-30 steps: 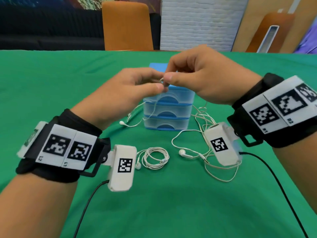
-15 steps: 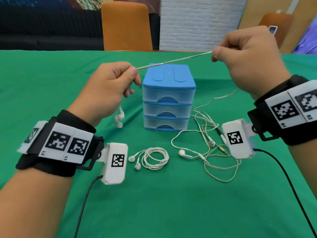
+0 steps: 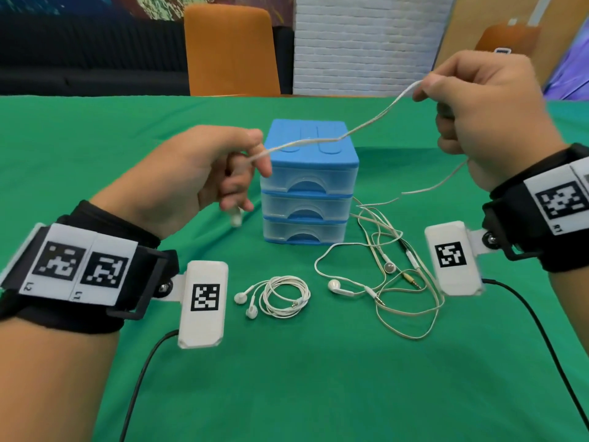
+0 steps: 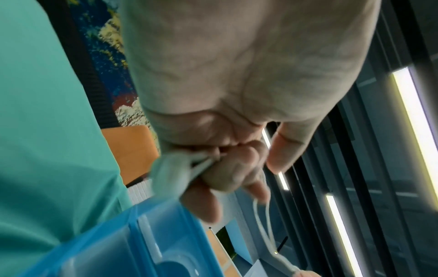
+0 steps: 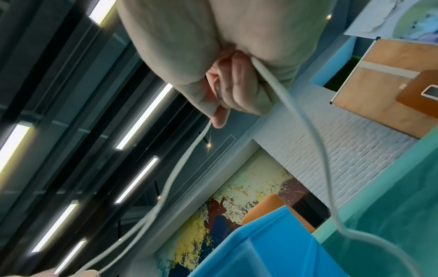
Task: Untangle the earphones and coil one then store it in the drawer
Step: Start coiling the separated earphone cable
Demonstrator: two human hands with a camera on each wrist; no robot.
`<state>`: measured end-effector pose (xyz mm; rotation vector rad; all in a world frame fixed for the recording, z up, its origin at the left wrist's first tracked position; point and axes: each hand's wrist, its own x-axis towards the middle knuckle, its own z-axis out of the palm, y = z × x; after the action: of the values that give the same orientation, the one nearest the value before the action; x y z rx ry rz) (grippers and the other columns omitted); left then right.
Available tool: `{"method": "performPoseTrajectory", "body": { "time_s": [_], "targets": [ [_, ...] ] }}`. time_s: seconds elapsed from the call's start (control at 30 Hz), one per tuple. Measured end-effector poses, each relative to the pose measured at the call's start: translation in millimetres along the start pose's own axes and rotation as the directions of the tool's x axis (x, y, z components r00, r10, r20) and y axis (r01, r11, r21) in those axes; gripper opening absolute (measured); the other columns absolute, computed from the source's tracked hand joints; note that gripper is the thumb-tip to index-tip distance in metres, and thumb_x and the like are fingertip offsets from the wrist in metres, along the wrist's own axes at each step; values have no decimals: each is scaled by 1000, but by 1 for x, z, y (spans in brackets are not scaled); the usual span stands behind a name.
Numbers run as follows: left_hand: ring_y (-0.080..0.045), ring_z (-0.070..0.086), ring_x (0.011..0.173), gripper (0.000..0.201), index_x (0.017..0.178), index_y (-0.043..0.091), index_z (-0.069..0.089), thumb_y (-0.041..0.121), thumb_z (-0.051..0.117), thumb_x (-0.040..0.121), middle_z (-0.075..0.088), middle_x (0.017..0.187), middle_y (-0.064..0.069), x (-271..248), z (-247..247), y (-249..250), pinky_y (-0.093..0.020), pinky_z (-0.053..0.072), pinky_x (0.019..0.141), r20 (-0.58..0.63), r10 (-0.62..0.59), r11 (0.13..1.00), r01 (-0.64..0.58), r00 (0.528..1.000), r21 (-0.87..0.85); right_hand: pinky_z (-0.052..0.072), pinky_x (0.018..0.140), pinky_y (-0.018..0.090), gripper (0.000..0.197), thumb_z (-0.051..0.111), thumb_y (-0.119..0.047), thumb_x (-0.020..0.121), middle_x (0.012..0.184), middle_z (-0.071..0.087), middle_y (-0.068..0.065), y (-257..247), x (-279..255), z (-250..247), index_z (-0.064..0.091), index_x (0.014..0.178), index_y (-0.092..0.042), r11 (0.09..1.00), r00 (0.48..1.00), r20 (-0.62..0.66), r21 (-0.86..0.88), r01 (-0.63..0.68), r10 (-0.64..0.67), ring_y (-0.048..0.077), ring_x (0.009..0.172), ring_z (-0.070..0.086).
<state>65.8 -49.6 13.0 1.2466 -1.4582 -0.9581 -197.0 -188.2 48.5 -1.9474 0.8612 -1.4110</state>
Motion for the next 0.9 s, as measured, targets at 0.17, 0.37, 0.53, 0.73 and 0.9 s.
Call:
{"method": "performPoseTrajectory", "body": {
  "time_s": [0.17,0.37,0.53,0.73,0.9],
  "targets": [
    [-17,22,45,42,92,4,66,41,46,100,29,53,-3,-1,18,-1,-27,37,49,170,-43,986,15,985,166,21,41,18,19,56,-12,97,45,44,-16,-6,-4,8,62,80,-17,995,984,154,23,92,-95,6,41,27],
    [-10,15,46,24,83,9,59,23,46,97,29,55,2,-2,23,4,-25,8,44,105,58,985,-39,993,-168,23,42,18,22,59,-13,94,41,40,-16,12,-4,10,65,74,-18,995,985,174,-103,-2,20,2,41,27],
    [-9,3,45,31,111,13,65,20,36,102,13,53,8,-4,19,10,-26,1,42,7,132,927,-121,991,-355,18,44,21,22,58,-10,98,44,35,-10,21,-26,17,66,78,-12,985,878,453,-147,-95,153,11,41,23],
    [-6,12,43,43,140,4,52,19,32,105,32,52,8,3,23,7,-22,9,40,-122,161,891,-198,979,-410,25,43,19,23,55,-17,102,48,35,-10,6,-55,31,66,84,-9,984,693,714,-177,39,100,9,45,27],
    [-9,73,80,34,137,-3,45,6,32,107,76,102,-10,7,37,10,-14,55,63,-171,138,788,-213,975,-577,27,46,10,23,54,-15,102,50,38,-13,-11,-71,35,67,86,-6,990,558,827,-123,66,66,4,45,30]
  ]
}}
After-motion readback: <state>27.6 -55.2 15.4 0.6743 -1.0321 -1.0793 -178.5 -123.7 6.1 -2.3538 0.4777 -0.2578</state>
